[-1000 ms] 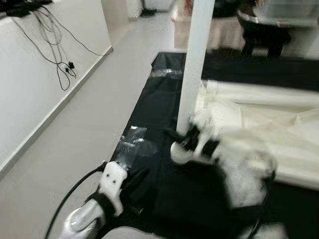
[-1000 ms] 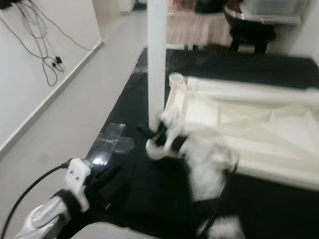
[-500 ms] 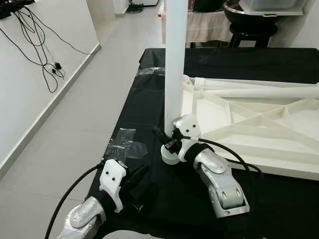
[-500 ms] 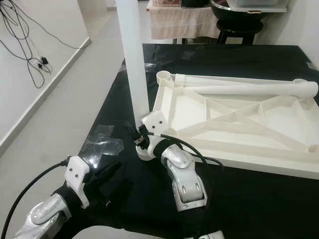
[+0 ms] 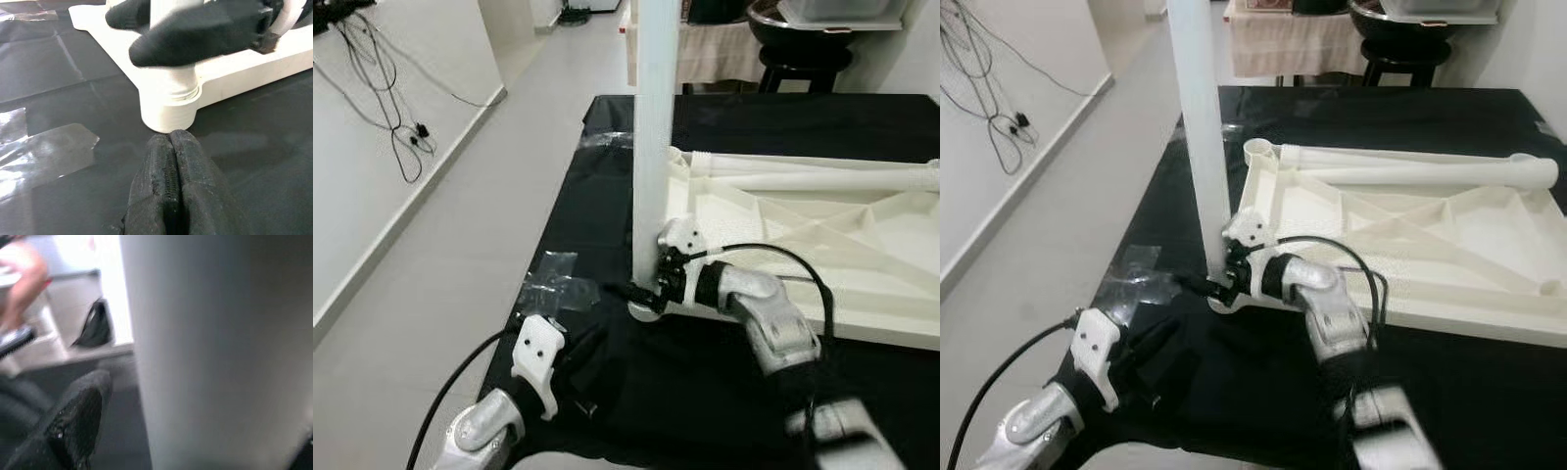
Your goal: Building children table
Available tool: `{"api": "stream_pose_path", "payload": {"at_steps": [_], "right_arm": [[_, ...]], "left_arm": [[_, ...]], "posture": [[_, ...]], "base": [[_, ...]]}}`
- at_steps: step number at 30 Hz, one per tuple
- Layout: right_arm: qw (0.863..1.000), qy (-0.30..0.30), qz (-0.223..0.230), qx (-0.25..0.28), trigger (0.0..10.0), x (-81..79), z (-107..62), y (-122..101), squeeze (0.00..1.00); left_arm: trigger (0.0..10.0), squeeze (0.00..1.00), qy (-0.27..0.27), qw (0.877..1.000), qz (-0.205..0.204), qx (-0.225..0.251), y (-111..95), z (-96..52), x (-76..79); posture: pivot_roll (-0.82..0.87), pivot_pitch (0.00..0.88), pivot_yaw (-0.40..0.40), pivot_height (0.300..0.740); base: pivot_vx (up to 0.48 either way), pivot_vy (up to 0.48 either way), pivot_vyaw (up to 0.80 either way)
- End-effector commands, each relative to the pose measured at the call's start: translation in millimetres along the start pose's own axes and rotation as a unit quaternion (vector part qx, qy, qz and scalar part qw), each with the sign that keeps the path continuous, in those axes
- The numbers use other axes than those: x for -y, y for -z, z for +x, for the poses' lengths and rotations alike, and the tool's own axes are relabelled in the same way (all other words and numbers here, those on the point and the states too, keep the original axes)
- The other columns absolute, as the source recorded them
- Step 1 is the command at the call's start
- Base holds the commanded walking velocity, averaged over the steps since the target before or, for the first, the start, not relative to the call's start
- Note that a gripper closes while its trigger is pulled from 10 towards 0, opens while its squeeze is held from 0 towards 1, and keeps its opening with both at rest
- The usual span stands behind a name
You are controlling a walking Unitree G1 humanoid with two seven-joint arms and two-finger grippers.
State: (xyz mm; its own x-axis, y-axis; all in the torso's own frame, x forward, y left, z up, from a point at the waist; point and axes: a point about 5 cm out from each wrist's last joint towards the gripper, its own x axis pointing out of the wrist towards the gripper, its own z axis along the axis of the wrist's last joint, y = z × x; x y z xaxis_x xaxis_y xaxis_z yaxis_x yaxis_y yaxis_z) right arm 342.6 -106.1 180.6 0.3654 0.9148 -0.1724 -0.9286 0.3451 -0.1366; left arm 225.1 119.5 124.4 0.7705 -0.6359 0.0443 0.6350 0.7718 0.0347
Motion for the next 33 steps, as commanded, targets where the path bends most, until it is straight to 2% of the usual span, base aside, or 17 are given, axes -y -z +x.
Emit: {"api": "stream_pose_path", "payload": {"at_steps": [1,4,10,11,17,18,22,23,25,26,27,28,32,33], "right_arm": [[1.0,-0.025,0.005,-0.005,10.0,-5.8,5.8,5.2,0.0],[0.998,-0.055,0.026,-0.007,10.0,2.3,7.7,1.2,0.0],[0.997,-0.068,0.036,-0.009,10.0,6.1,8.7,-1.4,0.0],[0.996,-0.076,0.046,-0.009,0.0,10.1,8.7,-3.2,0.0],[0.995,-0.081,0.058,-0.01,0.0,14.8,4.0,-1.8,0.0],[0.996,-0.062,0.058,-0.014,0.0,16.6,-3.8,3.8,0.0],[0.997,-0.052,0.057,-0.017,0.0,18.0,-9.5,7.9,0.0],[0.998,-0.018,0.052,-0.027,0.0,20.1,-18.1,15.2,0.0],[0.998,-0.018,0.052,-0.027,0.0,20.1,-18.1,15.2,0.0],[0.998,0.01,0.05,-0.036,0.0,21.4,-24.8,20.9,0.0],[0.998,0.01,0.05,-0.036,0.0,21.4,-24.8,20.9,0.0],[0.984,0.124,0.112,-0.065,0.0,4.0,-22.9,46.2,0.0],[0.984,0.124,0.112,-0.065,0.0,4.0,-22.9,46.2,0.0],[0.965,0.189,0.155,-0.098,0.0,-34.8,-15.9,65.4,0.0]], "left_arm": [[10.0,0.0,-0.003,1.0,0.002,-0.009,3.7,-2.9,0.7],[10.0,0.0,-0.003,1.0,0.001,-0.008,2.9,-3.8,2.2],[10.0,0.0,-0.002,1.0,0.001,-0.009,2.6,-4.3,2.8],[10.0,0.0,-0.003,1.0,0.001,-0.009,2.4,-4.9,3.3],[10.0,0.0,-0.003,1.0,0.001,-0.01,2.1,-5.9,3.7],[10.0,0.0,-0.004,1.0,0.002,-0.01,1.9,-6.2,3.8],[10.0,0.0,-0.004,1.0,0.002,-0.01,1.8,-6.2,3.9],[10.0,0.0,-0.005,1.0,0.002,-0.01,1.5,-6.6,3.7],[10.0,0.0,-0.005,1.0,0.002,-0.01,1.5,-6.6,3.7],[10.0,0.0,-0.005,1.0,0.002,-0.009,1.2,-6.9,3.4],[10.0,0.0,-0.005,1.0,0.002,-0.009,1.2,-6.9,3.4],[10.0,0.0,-0.006,1.0,0.003,-0.01,0.4,-9.0,0.0],[10.0,0.0,-0.006,1.0,0.003,-0.01,0.4,-9.0,0.0],[10.0,0.0,-0.007,1.0,0.006,-0.01,-0.4,-10.5,-3.3]], "posture": [[0.0,0.12,0.019,0.74],[0.01,0.132,0.019,0.74],[0.02,0.134,0.019,0.74],[0.03,0.137,0.022,0.74],[0.04,0.14,0.025,0.74],[0.03,0.145,0.027,0.74],[0.03,0.145,0.027,0.74],[0.03,0.152,0.033,0.74],[0.03,0.152,0.033,0.74],[0.03,0.153,0.031,0.74],[0.03,0.153,0.031,0.74],[0.0,0.174,0.044,0.74],[0.0,0.174,0.044,0.74],[0.0,0.181,0.054,0.74]], "base": [[0.0,0.0,0.0],[0.0,0.0,0.0],[0.0,0.0,0.0],[0.0,0.0,0.0],[0.0,0.0,0.0],[0.0,0.0,0.0],[0.0,0.0,0.0],[0.0,0.0,0.0],[0.0,0.0,0.0],[0.0,0.0,0.0],[0.0,0.0,0.0],[0.0,0.0,0.0],[0.0,0.0,0.0],[0.0,0.0,0.0]]}}
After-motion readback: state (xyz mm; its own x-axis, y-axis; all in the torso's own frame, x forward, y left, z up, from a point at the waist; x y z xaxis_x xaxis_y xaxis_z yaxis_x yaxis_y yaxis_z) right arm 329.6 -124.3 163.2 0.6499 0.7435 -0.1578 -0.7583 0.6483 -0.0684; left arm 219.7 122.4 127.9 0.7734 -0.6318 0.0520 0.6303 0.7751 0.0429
